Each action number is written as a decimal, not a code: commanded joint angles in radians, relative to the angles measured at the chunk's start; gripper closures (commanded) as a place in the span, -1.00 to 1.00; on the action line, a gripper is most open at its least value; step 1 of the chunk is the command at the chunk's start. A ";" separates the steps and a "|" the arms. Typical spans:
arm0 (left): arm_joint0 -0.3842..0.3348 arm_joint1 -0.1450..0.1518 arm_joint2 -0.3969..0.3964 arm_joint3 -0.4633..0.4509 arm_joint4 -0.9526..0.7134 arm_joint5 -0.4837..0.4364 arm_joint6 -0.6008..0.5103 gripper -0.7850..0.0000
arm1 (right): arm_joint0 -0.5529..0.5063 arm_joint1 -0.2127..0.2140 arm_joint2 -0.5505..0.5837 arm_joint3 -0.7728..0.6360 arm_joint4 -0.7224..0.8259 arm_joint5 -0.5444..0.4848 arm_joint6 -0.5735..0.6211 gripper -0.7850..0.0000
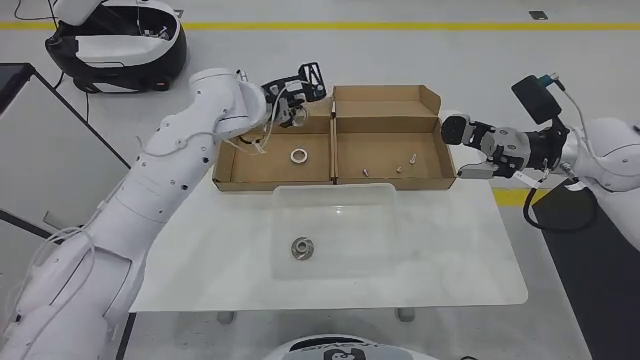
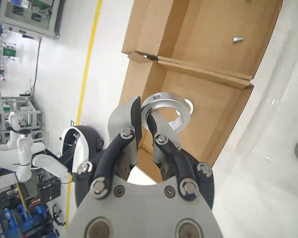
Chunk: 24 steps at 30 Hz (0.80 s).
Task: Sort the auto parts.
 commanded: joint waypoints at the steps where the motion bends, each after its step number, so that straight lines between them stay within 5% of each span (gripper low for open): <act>1: 0.005 0.000 0.008 0.005 -0.006 -0.007 -0.048 1.00 | 0.000 0.000 0.000 0.000 0.000 0.000 0.000 -1.00; 11: 0.014 -0.016 0.073 0.073 -0.043 -0.030 -0.121 1.00 | 0.000 0.000 0.000 0.000 0.000 0.000 0.000 -1.00; 24: -0.072 -0.083 0.203 0.267 0.020 -0.016 -0.074 1.00 | 0.000 0.000 0.000 0.000 0.000 0.000 0.000 -1.00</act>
